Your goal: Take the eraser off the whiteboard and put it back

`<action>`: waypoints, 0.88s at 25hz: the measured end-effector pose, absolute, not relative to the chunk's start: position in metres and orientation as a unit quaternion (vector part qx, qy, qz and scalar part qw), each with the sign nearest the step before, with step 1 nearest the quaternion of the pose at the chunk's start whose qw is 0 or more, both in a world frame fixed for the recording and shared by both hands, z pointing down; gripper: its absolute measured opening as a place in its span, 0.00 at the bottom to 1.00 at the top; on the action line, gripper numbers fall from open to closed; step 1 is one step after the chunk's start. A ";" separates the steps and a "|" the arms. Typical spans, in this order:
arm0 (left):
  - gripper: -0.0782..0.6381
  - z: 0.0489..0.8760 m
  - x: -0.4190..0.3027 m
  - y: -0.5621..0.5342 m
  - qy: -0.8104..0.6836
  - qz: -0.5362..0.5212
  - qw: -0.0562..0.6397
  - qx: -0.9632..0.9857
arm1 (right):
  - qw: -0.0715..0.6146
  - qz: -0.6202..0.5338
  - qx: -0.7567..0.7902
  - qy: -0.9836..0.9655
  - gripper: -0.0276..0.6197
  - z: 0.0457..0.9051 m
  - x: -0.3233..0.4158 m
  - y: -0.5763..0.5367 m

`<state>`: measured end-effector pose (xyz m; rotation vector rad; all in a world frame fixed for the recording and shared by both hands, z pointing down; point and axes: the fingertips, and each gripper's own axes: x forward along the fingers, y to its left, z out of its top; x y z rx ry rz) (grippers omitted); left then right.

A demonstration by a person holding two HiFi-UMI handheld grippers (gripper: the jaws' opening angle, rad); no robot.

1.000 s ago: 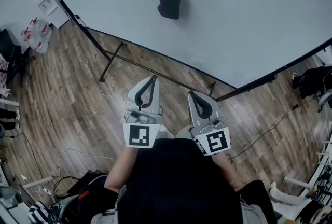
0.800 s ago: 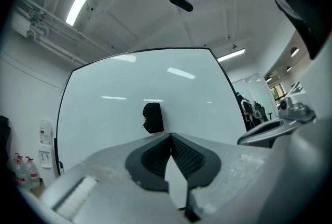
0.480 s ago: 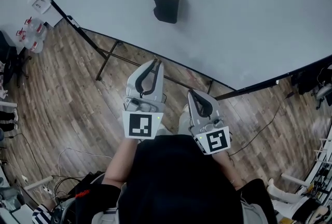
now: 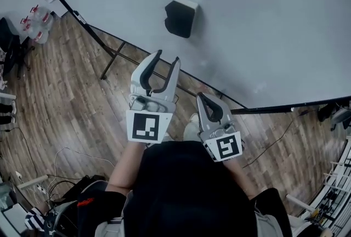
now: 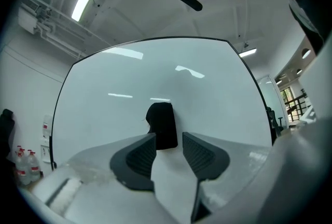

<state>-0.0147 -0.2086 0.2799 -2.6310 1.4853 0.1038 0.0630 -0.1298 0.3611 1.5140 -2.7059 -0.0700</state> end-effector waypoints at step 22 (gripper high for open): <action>0.50 0.256 0.008 -0.283 0.485 0.032 0.054 -0.872 | 0.040 -0.005 0.493 -0.869 0.05 0.376 0.080 -0.184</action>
